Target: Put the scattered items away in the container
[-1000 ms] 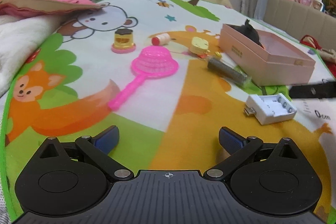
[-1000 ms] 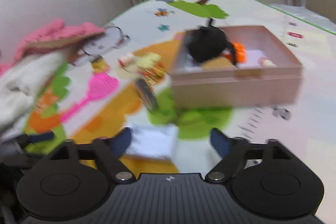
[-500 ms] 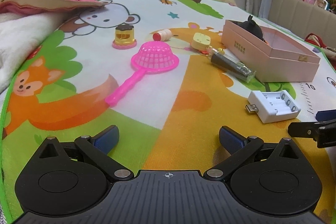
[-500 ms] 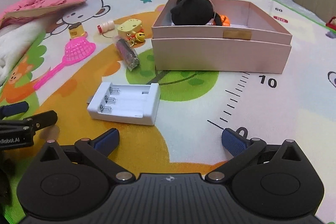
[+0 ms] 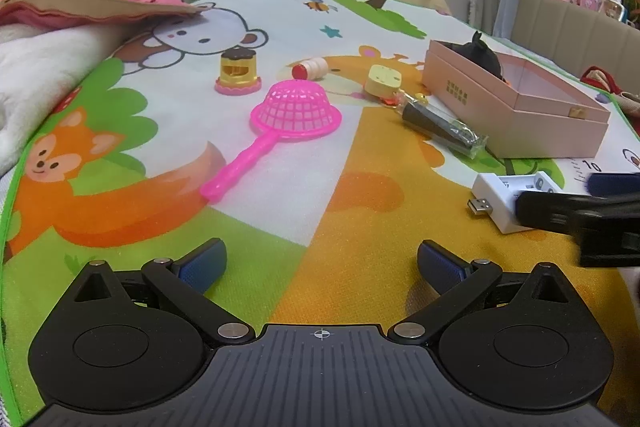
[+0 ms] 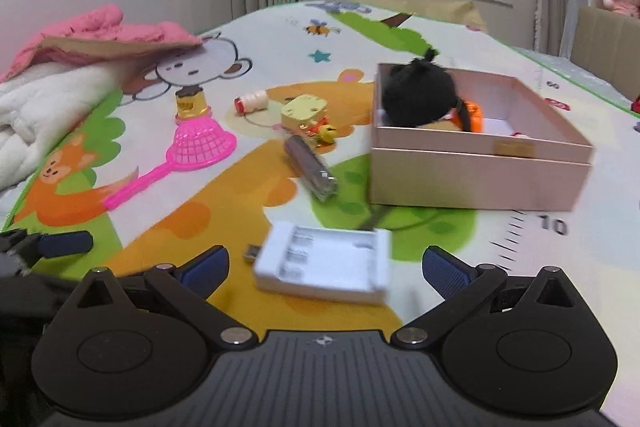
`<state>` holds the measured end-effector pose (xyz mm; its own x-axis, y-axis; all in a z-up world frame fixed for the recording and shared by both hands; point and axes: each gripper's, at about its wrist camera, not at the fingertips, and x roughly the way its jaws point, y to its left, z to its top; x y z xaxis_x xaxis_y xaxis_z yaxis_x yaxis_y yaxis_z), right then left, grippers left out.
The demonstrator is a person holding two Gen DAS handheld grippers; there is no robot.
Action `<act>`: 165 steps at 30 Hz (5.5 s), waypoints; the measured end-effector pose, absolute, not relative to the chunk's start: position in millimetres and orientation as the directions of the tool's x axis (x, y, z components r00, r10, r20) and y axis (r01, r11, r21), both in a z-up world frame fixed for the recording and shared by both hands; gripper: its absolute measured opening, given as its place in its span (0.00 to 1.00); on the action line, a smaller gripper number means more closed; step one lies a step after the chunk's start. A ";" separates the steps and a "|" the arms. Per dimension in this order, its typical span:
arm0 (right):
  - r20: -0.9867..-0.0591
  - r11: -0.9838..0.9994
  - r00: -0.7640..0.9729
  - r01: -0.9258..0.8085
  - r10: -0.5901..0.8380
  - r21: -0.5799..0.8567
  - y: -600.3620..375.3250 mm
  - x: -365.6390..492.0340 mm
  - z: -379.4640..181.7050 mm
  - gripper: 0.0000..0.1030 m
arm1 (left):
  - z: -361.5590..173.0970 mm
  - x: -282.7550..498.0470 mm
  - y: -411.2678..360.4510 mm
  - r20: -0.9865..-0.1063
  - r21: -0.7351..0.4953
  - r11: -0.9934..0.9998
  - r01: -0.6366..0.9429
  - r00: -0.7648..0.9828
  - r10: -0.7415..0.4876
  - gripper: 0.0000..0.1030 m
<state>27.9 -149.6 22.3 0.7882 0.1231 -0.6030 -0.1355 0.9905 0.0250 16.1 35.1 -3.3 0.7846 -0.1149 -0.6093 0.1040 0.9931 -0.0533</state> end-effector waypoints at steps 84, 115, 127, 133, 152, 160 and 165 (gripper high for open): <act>-0.421 0.985 0.907 0.040 0.036 0.170 -360.7 117.0 125.5 0.89 | 98.6 153.8 -178.6 -0.436 0.107 0.836 0.538 0.781 -0.446 0.75; -0.523 0.935 0.831 -0.314 0.188 -0.163 -179.3 111.1 91.1 0.88 | 28.4 75.4 23.3 -0.595 -0.075 0.966 0.246 0.767 -0.241 0.97; -0.446 0.956 0.883 0.008 -0.144 -0.293 -224.3 172.3 113.3 0.57 | 32.7 50.2 20.4 -0.573 -0.149 0.947 0.285 0.755 -0.318 0.98; -0.484 0.985 0.859 0.121 -0.167 -0.124 -281.6 190.7 139.5 0.57 | 26.3 51.9 25.9 -0.594 -0.162 0.954 0.251 0.748 -0.298 0.98; -0.647 0.961 0.734 -0.275 0.206 -0.006 -183.0 160.9 89.2 0.49 | 20.9 49.0 28.3 -0.622 -0.145 0.964 0.222 0.738 -0.263 0.99; -0.714 0.957 0.675 -0.288 0.186 -0.023 -107.3 224.4 77.7 0.59 | 23.2 43.9 45.9 -0.596 -0.170 0.964 0.207 0.757 -0.268 0.99; -0.785 0.985 0.611 -0.173 0.100 -0.009 -95.9 280.6 51.2 0.59 | 26.0 38.2 63.8 -0.576 -0.193 0.964 0.181 0.775 -0.261 0.99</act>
